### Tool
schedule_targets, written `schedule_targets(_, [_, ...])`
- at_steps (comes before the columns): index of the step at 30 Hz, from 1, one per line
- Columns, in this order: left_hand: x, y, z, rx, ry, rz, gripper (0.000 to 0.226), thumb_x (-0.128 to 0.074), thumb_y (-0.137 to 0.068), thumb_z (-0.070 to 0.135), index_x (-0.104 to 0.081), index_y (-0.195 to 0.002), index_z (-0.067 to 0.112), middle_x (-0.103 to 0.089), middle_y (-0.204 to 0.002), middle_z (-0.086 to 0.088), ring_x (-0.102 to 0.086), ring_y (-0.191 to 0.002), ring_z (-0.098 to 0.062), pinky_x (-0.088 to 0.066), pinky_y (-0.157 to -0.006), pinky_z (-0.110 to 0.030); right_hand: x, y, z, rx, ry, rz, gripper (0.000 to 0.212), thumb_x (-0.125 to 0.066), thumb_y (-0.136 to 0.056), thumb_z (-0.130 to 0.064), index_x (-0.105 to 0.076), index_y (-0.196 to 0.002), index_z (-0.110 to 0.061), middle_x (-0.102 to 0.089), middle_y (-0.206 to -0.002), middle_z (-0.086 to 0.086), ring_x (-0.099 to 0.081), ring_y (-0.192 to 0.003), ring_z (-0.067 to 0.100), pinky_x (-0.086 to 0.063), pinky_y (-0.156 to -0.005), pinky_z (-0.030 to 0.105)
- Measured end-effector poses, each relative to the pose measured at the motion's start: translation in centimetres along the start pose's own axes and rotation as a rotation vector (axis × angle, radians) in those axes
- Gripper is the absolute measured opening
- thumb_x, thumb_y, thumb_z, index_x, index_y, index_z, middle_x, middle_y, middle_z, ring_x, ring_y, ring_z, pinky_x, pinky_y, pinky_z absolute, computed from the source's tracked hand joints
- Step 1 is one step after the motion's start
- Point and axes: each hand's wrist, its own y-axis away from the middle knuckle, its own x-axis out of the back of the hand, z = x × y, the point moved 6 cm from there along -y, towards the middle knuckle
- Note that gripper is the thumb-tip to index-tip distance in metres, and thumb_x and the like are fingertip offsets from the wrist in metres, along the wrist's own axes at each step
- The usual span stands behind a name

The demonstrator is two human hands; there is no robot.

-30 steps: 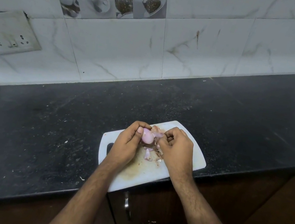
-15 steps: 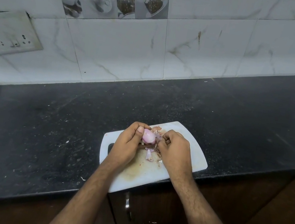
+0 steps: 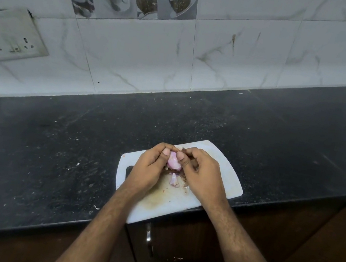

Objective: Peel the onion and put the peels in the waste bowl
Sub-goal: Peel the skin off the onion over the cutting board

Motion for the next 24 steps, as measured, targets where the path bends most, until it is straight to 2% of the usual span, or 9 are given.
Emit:
schedule_targets(3, [-0.12,0.02,0.03,0.0,0.0,-0.005,0.029,-0.049,-0.106,0.033,-0.074,-0.112,0.02,-0.079,-0.113,-0.003,-0.073,-0.112,-0.029,-0.058,-0.103,-0.053,0.17,0.04,0.25,-0.01,-0.002,0.022,0.022,-0.061,-0.101,-0.042,-0.072,-0.097,-0.023,-0.072,-0.081,-0.014,-0.067,-0.077,-0.002,-0.055,-0.067,0.017])
schedule_targets(5, [-0.17,0.02,-0.05,-0.008,0.001,-0.014,0.03,-0.049,-0.106,0.033,-0.074,-0.113,0.018,-0.078,-0.113,-0.005,-0.073,-0.113,-0.03,-0.058,-0.104,-0.053,0.22,0.04,0.28,-0.007,0.027,0.029,0.019,-0.06,-0.103,-0.036,-0.07,-0.094,-0.023,-0.071,-0.078,-0.013,-0.066,-0.074,-0.001,-0.053,-0.065,0.017])
schedule_targets(9, [-0.22,-0.1,-0.08,-0.036,-0.02,-0.033,0.031,-0.049,-0.107,0.033,-0.074,-0.114,0.016,-0.078,-0.113,-0.007,-0.072,-0.112,-0.033,-0.057,-0.102,-0.056,-0.14,-0.26,0.3,-0.017,0.142,0.0,0.02,-0.052,-0.106,-0.032,-0.064,-0.097,-0.019,-0.066,-0.085,-0.011,-0.061,-0.079,0.004,-0.05,-0.068,0.024])
schedule_targets(13, [-0.27,-0.07,-0.11,-0.035,-0.015,-0.028,0.031,-0.049,-0.108,0.033,-0.074,-0.113,0.016,-0.078,-0.111,-0.007,-0.073,-0.11,-0.032,-0.058,-0.101,-0.052,-0.6,-0.25,0.27,-0.034,0.247,-0.03,0.026,-0.04,-0.109,-0.035,-0.058,-0.097,-0.019,-0.06,-0.088,-0.008,-0.058,-0.08,0.01,-0.053,-0.071,0.036])
schedule_targets(17, [-0.25,-0.04,-0.01,-0.032,0.01,-0.022,0.031,-0.048,-0.108,0.032,-0.074,-0.112,0.015,-0.079,-0.111,-0.007,-0.073,-0.11,-0.033,-0.058,-0.099,-0.047,-0.61,-0.15,-0.19,-0.041,0.282,-0.041,0.031,-0.036,-0.109,-0.037,-0.054,-0.095,-0.017,-0.058,-0.087,-0.004,-0.057,-0.077,0.013,-0.053,-0.069,0.04])
schedule_targets(21, [-0.29,-0.03,-0.02,-0.033,0.016,-0.024,0.032,-0.049,-0.107,0.034,-0.074,-0.113,0.016,-0.078,-0.113,-0.006,-0.072,-0.112,-0.034,-0.058,-0.1,-0.048,-0.65,-0.07,-0.32,-0.047,0.302,-0.039,0.025,-0.039,-0.109,-0.03,-0.052,-0.091,-0.017,-0.057,-0.087,-0.002,-0.056,-0.077,0.016,-0.053,-0.069,0.041])
schedule_targets(24, [-0.38,0.02,0.03,-0.04,0.006,-0.022,0.032,-0.049,-0.106,0.034,-0.074,-0.113,0.015,-0.078,-0.113,-0.005,-0.071,-0.112,-0.031,-0.058,-0.099,-0.044,-0.75,-0.05,-0.51,-0.034,0.319,-0.034,0.021,-0.042,-0.108,-0.025,-0.049,-0.089,-0.018,-0.055,-0.086,-0.001,-0.054,-0.077,0.016,-0.05,-0.066,0.039])
